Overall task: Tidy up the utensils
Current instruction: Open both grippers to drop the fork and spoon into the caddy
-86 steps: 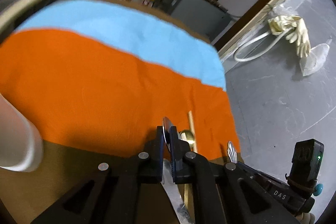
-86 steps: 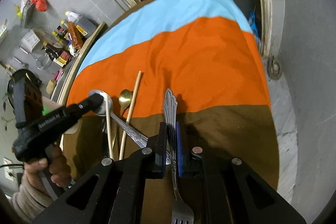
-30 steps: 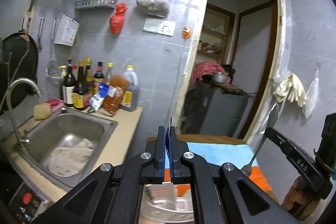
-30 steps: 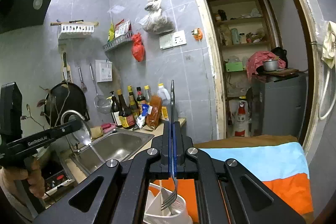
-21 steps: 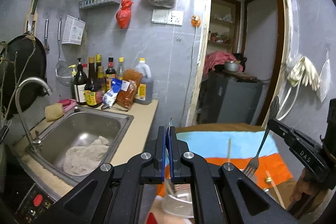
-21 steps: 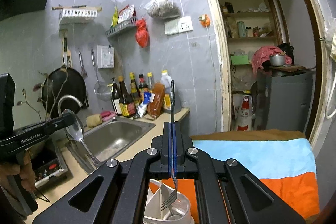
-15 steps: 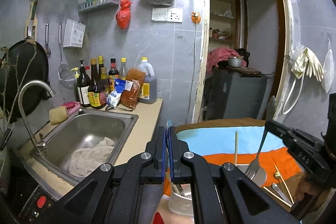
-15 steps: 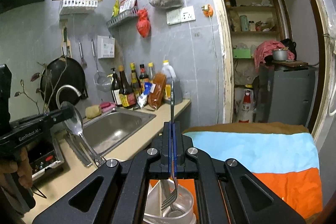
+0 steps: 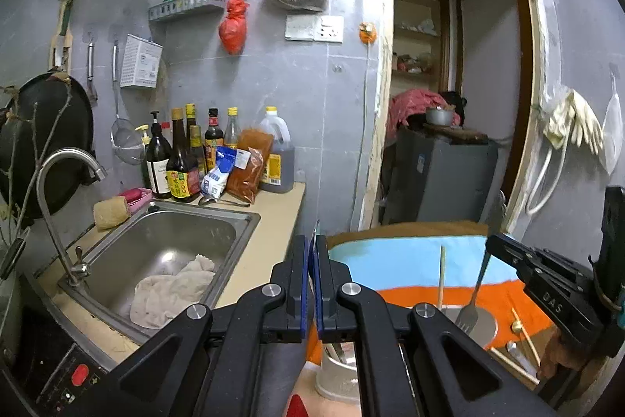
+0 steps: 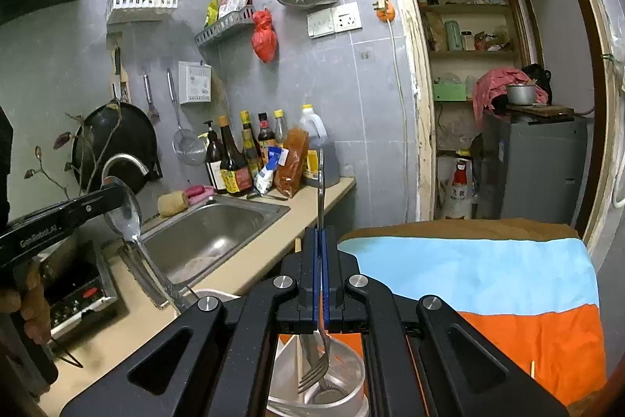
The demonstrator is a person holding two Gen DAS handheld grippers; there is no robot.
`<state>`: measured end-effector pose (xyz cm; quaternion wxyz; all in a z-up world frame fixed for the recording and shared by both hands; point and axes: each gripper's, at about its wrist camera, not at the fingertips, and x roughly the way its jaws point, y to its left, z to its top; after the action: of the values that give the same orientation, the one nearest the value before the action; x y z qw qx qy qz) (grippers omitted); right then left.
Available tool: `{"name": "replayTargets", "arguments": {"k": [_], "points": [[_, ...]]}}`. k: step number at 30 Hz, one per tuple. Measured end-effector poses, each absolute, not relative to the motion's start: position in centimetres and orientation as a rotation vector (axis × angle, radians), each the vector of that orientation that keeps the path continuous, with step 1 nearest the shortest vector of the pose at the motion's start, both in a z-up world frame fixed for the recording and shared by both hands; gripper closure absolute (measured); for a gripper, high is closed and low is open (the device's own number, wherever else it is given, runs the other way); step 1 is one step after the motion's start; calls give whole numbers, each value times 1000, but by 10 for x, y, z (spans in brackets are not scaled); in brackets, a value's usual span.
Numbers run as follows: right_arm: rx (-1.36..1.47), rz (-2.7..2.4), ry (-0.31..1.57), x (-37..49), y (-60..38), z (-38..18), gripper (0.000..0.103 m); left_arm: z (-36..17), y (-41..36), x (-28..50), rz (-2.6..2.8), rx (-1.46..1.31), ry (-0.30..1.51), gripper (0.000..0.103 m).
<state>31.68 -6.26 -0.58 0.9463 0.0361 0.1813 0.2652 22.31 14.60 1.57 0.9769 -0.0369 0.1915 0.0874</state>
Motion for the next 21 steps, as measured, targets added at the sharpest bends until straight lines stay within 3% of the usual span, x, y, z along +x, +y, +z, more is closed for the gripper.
{"name": "replayTargets", "arguments": {"k": [17, 20, 21], "points": [[63, 573, 511, 327, -60, -34, 100, -26, 137, 238, 85, -187, 523, 97], [73, 572, 519, 325, -63, -34, 82, -31, 140, 239, 37, -250, 544, 94], [83, 572, 518, 324, -64, -34, 70, -32, 140, 240, 31, -260, 545, 94]]}}
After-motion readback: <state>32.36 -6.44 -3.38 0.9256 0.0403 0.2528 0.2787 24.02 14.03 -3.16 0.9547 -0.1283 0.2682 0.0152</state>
